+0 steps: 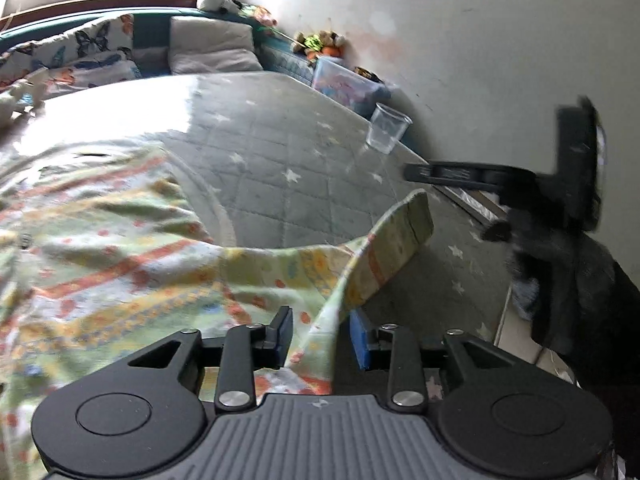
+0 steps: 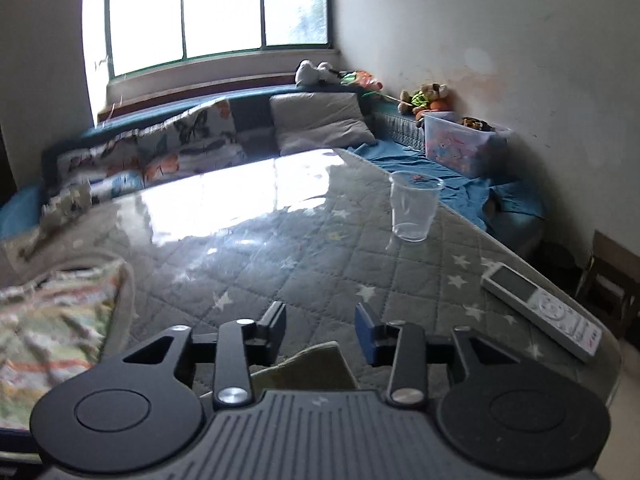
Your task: Fold clothes
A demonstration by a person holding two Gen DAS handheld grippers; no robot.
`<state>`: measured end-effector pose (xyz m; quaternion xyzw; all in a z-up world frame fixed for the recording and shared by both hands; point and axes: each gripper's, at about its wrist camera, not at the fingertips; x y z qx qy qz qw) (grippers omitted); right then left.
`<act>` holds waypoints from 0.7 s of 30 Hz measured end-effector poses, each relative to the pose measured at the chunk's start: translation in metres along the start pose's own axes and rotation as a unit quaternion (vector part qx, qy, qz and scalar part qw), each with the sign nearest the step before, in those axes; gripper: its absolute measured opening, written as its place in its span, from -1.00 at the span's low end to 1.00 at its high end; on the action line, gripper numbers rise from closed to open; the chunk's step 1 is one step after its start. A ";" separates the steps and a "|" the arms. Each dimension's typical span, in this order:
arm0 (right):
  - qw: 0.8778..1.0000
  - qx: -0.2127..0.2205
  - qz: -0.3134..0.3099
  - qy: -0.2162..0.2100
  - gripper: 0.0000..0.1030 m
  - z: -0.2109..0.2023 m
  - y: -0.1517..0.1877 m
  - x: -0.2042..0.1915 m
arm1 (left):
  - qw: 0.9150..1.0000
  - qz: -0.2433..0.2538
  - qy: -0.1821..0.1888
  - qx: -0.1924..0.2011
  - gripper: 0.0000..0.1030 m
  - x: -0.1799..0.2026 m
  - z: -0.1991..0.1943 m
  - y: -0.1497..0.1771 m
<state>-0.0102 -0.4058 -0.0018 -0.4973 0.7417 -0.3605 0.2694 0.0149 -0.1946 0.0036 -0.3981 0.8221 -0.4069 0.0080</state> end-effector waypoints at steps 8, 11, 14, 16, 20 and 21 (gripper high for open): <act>0.998 -0.058 -0.009 0.031 -0.09 0.005 0.022 0.014 | 0.998 0.029 0.041 -0.031 -0.26 0.018 0.014 0.018; 0.997 -0.061 0.007 0.045 -0.02 -0.017 0.034 0.032 | 0.997 0.035 0.050 -0.036 -0.20 0.022 0.010 0.024; 0.997 -0.063 0.019 0.043 -0.03 -0.024 0.038 0.042 | 0.997 0.039 0.054 -0.038 -0.19 0.025 0.006 0.029; 0.997 -0.063 0.026 0.030 -0.04 -0.023 0.039 0.046 | 0.997 0.043 0.053 -0.035 -0.17 0.027 -0.001 0.032; 0.997 -0.065 0.036 0.001 -0.06 -0.020 0.040 0.051 | 0.999 0.036 0.027 -0.011 -0.09 0.020 -0.023 0.030; 0.997 -0.067 0.032 -0.009 -0.07 -0.016 0.039 0.048 | 0.999 0.032 0.016 -0.003 -0.06 0.016 -0.030 0.029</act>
Point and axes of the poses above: each gripper's, at about its wrist camera, not at the fingertips, and z roughly the way its jaws point, x to its right, y to its underside, and after that the axes turned 3 degrees about z, right-handed
